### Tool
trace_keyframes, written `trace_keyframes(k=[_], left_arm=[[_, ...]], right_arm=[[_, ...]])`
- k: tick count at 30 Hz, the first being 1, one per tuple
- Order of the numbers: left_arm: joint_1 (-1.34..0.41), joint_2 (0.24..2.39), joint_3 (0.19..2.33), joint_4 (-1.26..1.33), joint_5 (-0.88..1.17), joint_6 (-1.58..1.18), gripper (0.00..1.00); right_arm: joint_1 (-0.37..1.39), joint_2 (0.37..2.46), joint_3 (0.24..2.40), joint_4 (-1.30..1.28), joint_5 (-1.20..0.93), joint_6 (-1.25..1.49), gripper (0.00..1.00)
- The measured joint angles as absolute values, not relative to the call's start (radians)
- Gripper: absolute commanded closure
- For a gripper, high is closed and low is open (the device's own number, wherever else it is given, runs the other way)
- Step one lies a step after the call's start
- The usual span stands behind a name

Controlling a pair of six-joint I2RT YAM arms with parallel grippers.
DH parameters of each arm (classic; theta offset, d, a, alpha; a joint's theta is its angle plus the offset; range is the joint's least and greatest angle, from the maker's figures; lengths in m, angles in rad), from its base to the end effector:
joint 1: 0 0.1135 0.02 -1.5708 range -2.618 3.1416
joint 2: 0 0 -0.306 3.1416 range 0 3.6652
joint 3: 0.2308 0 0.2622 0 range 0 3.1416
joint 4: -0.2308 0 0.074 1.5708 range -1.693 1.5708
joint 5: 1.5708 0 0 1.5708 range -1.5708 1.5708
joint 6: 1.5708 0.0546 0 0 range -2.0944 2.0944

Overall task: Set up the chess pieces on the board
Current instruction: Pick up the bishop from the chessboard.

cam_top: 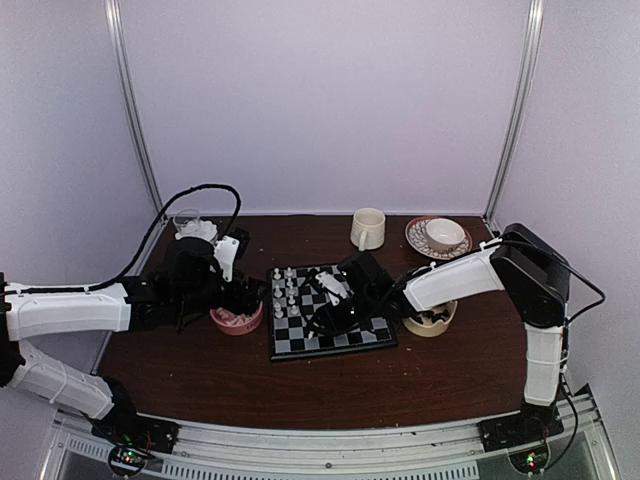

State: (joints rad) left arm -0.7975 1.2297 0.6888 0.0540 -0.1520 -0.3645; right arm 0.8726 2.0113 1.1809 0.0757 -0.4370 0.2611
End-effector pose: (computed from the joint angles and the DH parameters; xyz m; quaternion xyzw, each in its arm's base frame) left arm 0.2018 -0.1949 0.2620 0.1453 0.8427 -0.2279 0.4656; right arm 0.2760 0.3648 0.1577 -0.3517 0.8286 0.3759 0.2200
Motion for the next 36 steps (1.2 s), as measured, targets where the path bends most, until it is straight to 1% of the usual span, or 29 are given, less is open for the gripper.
trace_keyframes(k=[6,14,23,27,36], left_arm=[[-0.797,1.230,0.693,0.052,-0.150,-0.364,0.25],[-0.797,1.230,0.694,0.052,-0.148,-0.360,0.24],[-0.797,1.230,0.694,0.052,-0.141,-0.357,0.24],[-0.797,1.233,0.694,0.053,-0.124,-0.355,0.22],[-0.807,1.293,0.693,0.145,-0.033,-0.272,0.21]], right_arm=[[0.873,2.014,1.181,0.076,-0.442,0.262,0.75],[0.871,2.014,1.181,0.087,-0.450,0.279,0.85],[0.854,2.014,1.171,0.122,-0.467,0.305,0.86],[0.836,2.014,1.147,0.159,-0.493,0.334,0.86],[0.761,2.014,1.073,0.303,-0.593,0.500,0.86]])
